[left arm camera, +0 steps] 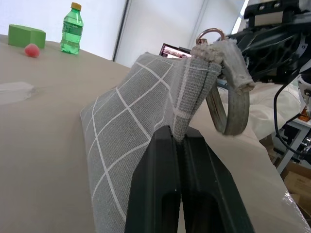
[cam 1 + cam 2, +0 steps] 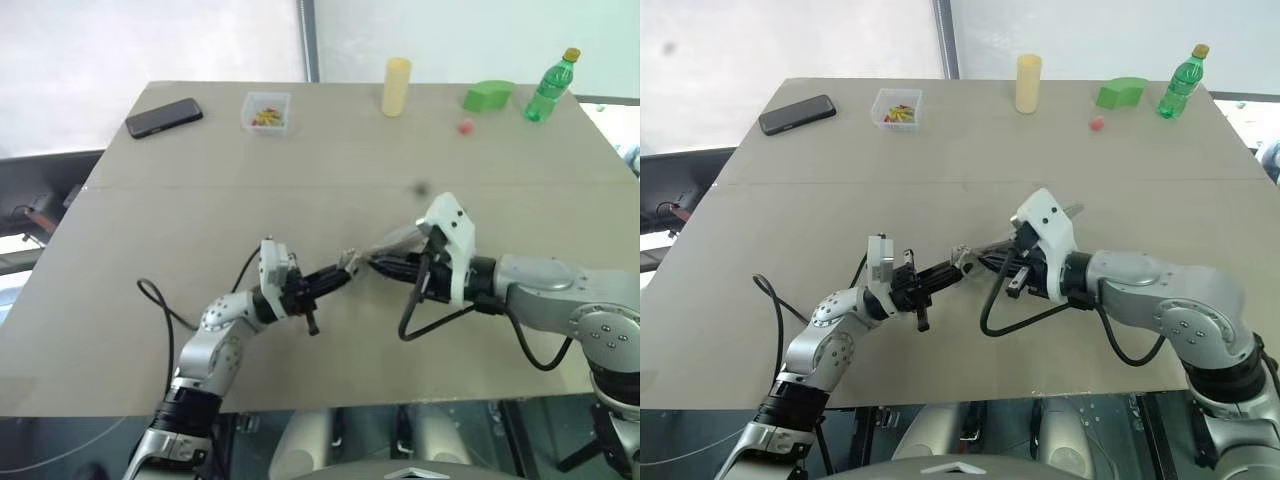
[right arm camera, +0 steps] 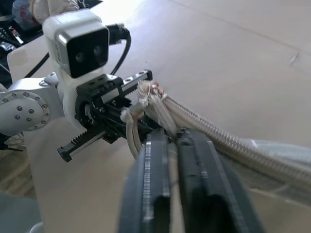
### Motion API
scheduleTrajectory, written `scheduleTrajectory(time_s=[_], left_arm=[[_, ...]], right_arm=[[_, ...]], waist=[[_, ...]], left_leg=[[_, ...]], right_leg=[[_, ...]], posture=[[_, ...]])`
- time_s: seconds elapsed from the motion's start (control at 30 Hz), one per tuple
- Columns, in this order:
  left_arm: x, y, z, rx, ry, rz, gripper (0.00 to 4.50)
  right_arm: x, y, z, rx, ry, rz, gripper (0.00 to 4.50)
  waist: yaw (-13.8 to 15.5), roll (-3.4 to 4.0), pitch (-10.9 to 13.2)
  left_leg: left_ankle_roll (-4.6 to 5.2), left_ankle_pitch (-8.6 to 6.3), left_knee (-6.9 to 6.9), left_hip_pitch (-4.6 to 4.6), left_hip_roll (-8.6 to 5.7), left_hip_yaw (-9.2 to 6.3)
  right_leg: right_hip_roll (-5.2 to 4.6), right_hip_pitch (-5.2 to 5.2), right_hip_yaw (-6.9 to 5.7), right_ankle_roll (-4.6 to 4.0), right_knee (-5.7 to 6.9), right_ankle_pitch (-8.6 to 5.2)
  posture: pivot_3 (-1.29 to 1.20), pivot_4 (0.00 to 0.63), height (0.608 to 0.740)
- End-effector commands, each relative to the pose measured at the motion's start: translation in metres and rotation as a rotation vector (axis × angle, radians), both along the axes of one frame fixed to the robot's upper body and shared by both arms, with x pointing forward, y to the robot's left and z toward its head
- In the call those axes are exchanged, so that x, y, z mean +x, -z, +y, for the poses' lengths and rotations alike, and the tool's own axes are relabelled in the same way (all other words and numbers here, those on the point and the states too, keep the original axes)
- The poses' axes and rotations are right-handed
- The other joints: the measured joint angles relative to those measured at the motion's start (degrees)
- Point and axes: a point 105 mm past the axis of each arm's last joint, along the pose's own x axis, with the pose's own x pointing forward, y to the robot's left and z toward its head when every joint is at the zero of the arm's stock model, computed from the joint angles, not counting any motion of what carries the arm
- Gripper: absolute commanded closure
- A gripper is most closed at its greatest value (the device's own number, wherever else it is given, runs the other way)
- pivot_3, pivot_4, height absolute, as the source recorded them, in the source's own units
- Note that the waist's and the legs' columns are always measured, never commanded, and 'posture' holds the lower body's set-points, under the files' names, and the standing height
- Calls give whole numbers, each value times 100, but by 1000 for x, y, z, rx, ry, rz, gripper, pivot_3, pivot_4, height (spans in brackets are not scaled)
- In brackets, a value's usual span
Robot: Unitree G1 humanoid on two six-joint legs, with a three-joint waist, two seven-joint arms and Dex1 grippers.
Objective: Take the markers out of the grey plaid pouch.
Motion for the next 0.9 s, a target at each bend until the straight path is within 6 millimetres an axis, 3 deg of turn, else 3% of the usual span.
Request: scheduleTrajectory(time_s=[0.03, 0.27, 0.57, 0.7, 0.77, 0.9], left_arm=[[-3, -12, -2, -11, 12, -53, 4500], [-4, -13, -4, -10, 16, -60, 4500], [-12, -12, 3, -14, 60, -47, 4500], [-15, -11, 4, -11, 79, -44, 4500], [-15, -11, 5, -10, 79, -45, 4500], [-13, -9, 6, -9, 68, -48, 4500]], right_arm=[[-1, -7, 3, -1, -11, -32, 4445], [4, -6, -11, -60, 61, -75, 4445], [40, -27, -108, -298, 460, -229, 4445], [48, -29, -134, -378, 553, -253, 4445], [46, -31, -134, -372, 540, -260, 4445], [9, -30, -87, -271, 212, -209, 4445]], waist=[[3, 0, 0], [5, 1, 0], [8, 1, 0], [6, 2, 0], [3, 2, 0], [6, 4, 1]], left_leg=[[0, 0, 0, 0, 0, 0], [1, -1, 1, -2, 0, 0], [-19, 12, 5, -16, -2, 0], [-22, 13, 4, -20, 2, 0], [-21, 13, 4, -20, 2, 0], [0, 0, 5, -26, 3, -1]], right_leg=[[0, 0, -1, 0, 0, 0], [2, -1, -2, 1, -1, 0], [3, -9, -6, 2, -7, 1], [4, -12, -8, 2, -7, 1], [4, -13, -8, 2, -7, 0], [3, -17, -8, 3, -8, 1]], posture=[[0, 150, 740], [0, 150, 740], [0, 150, 740], [0, 150, 740], [0, 150, 740], [0, 150, 740]])
